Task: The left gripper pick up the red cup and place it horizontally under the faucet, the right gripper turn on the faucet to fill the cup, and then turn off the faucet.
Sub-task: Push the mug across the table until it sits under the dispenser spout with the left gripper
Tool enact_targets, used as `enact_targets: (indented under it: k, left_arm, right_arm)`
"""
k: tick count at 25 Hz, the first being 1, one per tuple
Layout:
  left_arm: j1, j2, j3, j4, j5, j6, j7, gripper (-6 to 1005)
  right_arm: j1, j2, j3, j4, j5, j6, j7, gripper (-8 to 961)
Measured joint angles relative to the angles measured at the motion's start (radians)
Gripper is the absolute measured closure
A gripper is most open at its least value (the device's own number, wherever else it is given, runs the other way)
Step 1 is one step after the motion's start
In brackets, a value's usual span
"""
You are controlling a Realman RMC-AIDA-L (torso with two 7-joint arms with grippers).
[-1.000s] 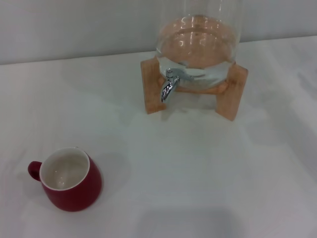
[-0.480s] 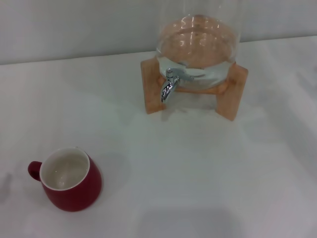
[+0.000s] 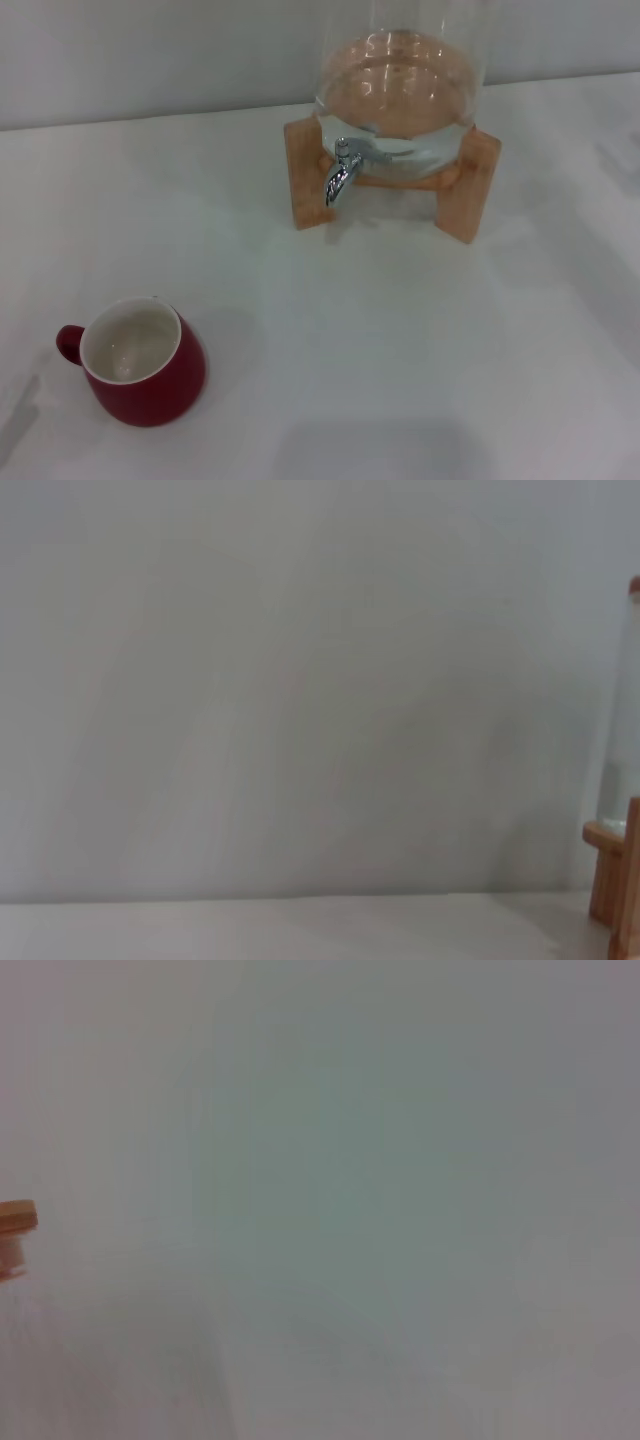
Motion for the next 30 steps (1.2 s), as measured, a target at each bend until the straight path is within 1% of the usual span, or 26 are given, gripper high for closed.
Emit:
enact_targets:
  k: [6, 11, 21, 30]
  left_arm:
    - [0.004, 0.000, -0.006, -0.024, -0.006, 0.000, 0.079, 231]
    - [-0.013, 0.001, -0.007, -0.072, -0.007, 0.038, 0.161, 235]
    - [-0.035, 0.002, -0.002, -0.103, -0.006, 0.090, 0.166, 241]
    - [-0.077, 0.002, 0.000, -0.127, 0.016, 0.155, 0.166, 247]
  right_arm:
    - [-0.004, 0.000, 0.003, 0.000, 0.000, 0.005, 0.001, 322]
    - [-0.004, 0.000, 0.003, 0.000, 0.000, 0.006, 0.001, 322]
    - [-0.005, 0.000, 0.003, -0.001, 0.001, 0.006, -0.006, 322]
    - [-0.006, 0.000, 0.013, -0.003, 0.002, 0.007, -0.007, 322]
